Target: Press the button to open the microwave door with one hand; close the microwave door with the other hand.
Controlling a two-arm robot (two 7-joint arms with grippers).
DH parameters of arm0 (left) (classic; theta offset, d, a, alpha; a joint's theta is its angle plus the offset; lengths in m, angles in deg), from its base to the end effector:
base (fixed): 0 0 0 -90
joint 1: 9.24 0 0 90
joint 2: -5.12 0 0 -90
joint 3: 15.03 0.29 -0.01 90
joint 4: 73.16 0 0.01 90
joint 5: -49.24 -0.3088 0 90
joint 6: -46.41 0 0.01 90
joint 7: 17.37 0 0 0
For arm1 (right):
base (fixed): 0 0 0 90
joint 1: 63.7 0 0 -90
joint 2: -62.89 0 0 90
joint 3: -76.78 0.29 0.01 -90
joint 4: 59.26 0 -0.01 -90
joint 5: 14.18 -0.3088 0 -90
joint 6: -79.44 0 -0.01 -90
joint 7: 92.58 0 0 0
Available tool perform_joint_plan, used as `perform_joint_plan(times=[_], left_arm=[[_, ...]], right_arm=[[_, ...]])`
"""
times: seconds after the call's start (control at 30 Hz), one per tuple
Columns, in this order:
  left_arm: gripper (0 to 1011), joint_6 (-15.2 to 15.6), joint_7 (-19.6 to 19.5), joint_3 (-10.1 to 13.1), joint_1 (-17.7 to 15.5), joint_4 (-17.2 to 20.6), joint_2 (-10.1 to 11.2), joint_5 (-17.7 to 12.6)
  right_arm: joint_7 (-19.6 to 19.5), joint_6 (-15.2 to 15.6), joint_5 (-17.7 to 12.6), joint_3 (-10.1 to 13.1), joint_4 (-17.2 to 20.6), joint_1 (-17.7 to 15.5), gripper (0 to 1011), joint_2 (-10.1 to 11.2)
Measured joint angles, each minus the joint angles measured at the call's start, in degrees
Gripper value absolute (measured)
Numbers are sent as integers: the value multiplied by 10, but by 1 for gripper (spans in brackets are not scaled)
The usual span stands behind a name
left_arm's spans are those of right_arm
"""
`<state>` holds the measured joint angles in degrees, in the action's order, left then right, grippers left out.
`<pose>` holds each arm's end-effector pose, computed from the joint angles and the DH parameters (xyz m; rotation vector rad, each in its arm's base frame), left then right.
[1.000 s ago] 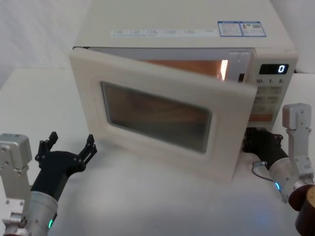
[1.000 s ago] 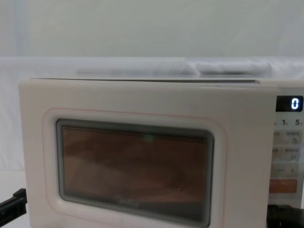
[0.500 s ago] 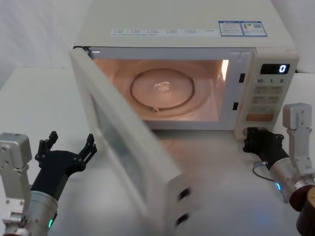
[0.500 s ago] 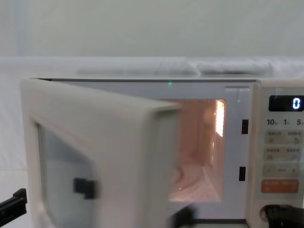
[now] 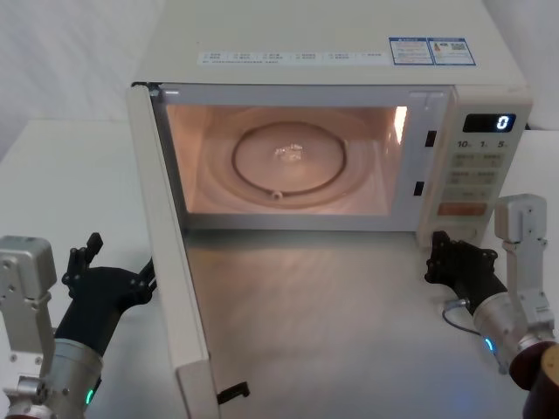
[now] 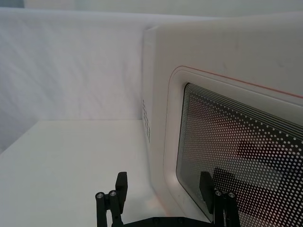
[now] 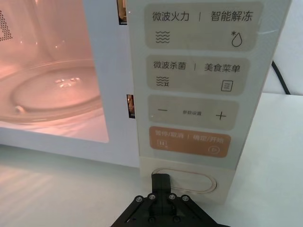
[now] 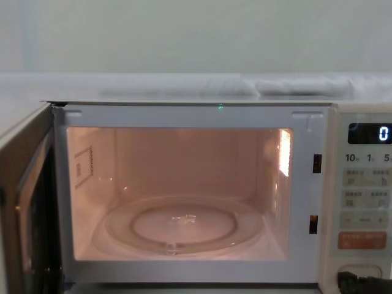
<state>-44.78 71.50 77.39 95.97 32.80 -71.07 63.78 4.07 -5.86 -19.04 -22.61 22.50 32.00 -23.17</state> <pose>0.2530 0.0375 -0.2852 -0.0381 0.0139 1.4460 0.3527 0.0290 -0.3157 -0.1063 0.1039 -1.3004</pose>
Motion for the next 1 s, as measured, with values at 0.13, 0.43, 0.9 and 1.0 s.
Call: perform_joint_plan(times=[0.13, 0.43, 0.9, 1.0], left_arm=[[1001, 0, 0, 0, 0, 0, 0, 0], [1001, 0, 0, 0, 0, 0, 0, 0], [1001, 0, 0, 0, 0, 0, 0, 0], [1001, 0, 0, 0, 0, 0, 0, 0]], right_arm=[[-1, 2, 1, 0, 10, -7, 0, 0], [-3, 13, 7, 1, 62, -36, 0, 7], [-12, 44, 21, 32, 223, -128, 0, 39], [-14, 48, 26, 47, 251, -141, 0, 46]])
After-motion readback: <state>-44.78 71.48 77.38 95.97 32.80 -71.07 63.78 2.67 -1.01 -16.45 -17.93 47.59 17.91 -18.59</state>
